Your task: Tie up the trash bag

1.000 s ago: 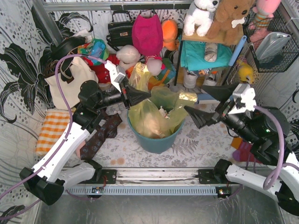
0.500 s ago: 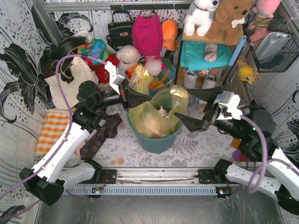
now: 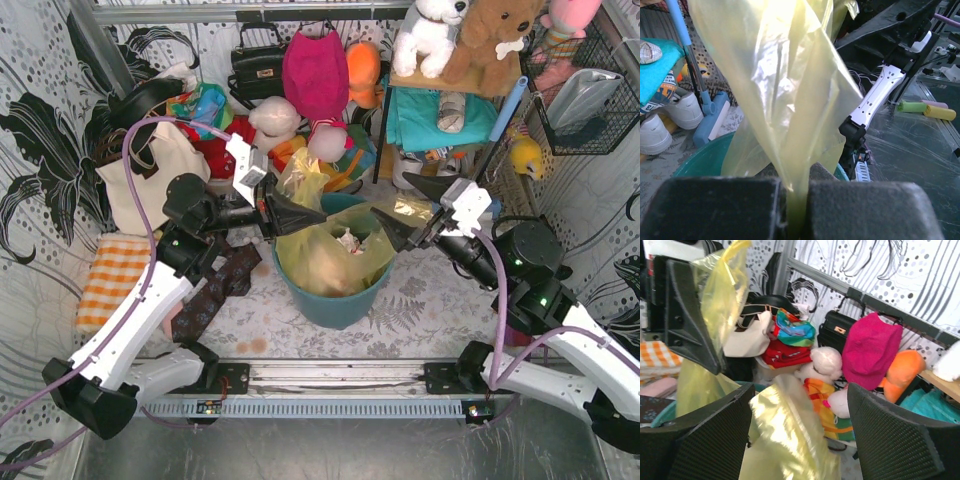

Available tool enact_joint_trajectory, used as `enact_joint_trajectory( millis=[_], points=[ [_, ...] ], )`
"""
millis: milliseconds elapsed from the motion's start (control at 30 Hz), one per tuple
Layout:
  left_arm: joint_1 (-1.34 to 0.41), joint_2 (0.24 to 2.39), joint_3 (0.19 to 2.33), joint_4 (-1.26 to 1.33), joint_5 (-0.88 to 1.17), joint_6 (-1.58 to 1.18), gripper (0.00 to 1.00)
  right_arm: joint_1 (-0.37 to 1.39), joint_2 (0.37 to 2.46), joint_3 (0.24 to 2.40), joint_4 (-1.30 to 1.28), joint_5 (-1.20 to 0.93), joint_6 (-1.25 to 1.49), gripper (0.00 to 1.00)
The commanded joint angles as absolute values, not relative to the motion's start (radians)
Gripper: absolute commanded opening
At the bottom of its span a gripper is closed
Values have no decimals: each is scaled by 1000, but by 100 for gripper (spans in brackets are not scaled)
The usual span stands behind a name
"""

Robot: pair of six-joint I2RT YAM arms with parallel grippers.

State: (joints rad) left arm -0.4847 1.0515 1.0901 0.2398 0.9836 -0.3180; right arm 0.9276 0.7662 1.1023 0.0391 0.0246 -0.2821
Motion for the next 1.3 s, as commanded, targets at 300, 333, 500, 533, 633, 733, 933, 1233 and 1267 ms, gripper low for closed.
enact_joint_trajectory(
  millis=[300, 333, 500, 533, 633, 733, 933, 1233, 1267],
  points=[
    [-489, 1078, 1132, 265, 974, -331, 0, 932, 753, 1130, 50, -30, -296, 26],
    [-489, 1088, 1144, 246, 979, -323, 0, 933, 761, 1141, 39, -73, -287, 17],
    [-488, 1183, 1309, -57, 1026, -178, 0, 932, 854, 1230, 25, -414, -240, 0],
    [-489, 1202, 1345, -133, 1038, -140, 0, 932, 888, 1258, 19, -477, -229, 0],
    [-489, 1259, 1442, -329, 1080, -32, 0, 932, 1008, 1366, 1, -611, -199, 0],
    [-493, 1307, 1524, -508, 1108, 81, 0, 932, 1088, 1430, 11, -680, -176, 0],
    [-543, 1372, 1624, -787, 1067, 276, 0, 932, 1198, 1514, 11, -723, -163, 0],
    [-575, 1360, 1612, -1062, 861, 456, 0, 931, 1246, 1539, -102, -691, -230, 0],
    [-575, 1355, 1603, -1073, 853, 464, 0, 931, 1241, 1531, -105, -696, -229, 0]
  ],
)
